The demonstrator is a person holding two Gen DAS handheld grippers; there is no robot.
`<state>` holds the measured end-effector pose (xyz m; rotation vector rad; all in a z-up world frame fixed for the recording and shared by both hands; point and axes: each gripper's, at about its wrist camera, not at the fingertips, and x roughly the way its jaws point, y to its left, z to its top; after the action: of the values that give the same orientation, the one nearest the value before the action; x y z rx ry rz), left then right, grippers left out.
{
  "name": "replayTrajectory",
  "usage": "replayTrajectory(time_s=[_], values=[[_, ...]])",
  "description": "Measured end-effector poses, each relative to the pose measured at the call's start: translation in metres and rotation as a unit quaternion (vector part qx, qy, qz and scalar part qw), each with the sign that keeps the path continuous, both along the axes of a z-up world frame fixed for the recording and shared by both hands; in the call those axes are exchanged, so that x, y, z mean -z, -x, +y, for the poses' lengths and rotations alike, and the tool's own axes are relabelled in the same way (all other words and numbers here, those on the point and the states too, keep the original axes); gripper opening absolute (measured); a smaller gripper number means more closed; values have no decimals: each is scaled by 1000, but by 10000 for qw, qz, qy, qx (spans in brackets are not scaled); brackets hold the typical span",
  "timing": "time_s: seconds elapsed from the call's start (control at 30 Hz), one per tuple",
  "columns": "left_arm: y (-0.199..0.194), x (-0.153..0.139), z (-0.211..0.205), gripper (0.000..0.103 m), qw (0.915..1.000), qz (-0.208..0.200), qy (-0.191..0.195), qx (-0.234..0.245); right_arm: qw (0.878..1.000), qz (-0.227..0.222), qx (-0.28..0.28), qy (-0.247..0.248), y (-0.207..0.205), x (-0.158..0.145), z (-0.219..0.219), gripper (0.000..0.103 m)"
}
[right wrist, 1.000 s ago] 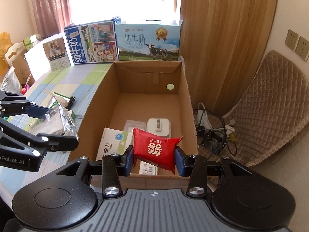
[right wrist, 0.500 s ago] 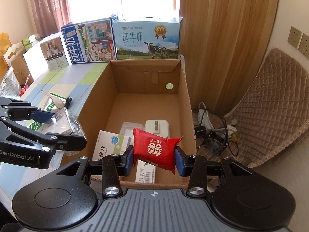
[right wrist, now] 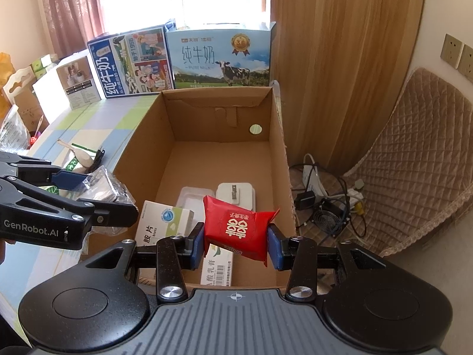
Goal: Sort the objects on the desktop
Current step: 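Carry the tray in the left tool while the right tool carries the candy to the box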
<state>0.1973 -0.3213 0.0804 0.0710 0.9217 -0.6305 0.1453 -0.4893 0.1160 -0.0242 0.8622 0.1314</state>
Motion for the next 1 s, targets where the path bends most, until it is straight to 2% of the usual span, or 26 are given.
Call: replayTrajectory(time_s=[0.43,1.0], values=[[-11,2,0,66,9998,100,122,-158,10000,34,19,-47,-6,4,1,41],[-16,4,-7,66,9990,232,373,-77,9999,45,113,-73,-10,8,-4,41]])
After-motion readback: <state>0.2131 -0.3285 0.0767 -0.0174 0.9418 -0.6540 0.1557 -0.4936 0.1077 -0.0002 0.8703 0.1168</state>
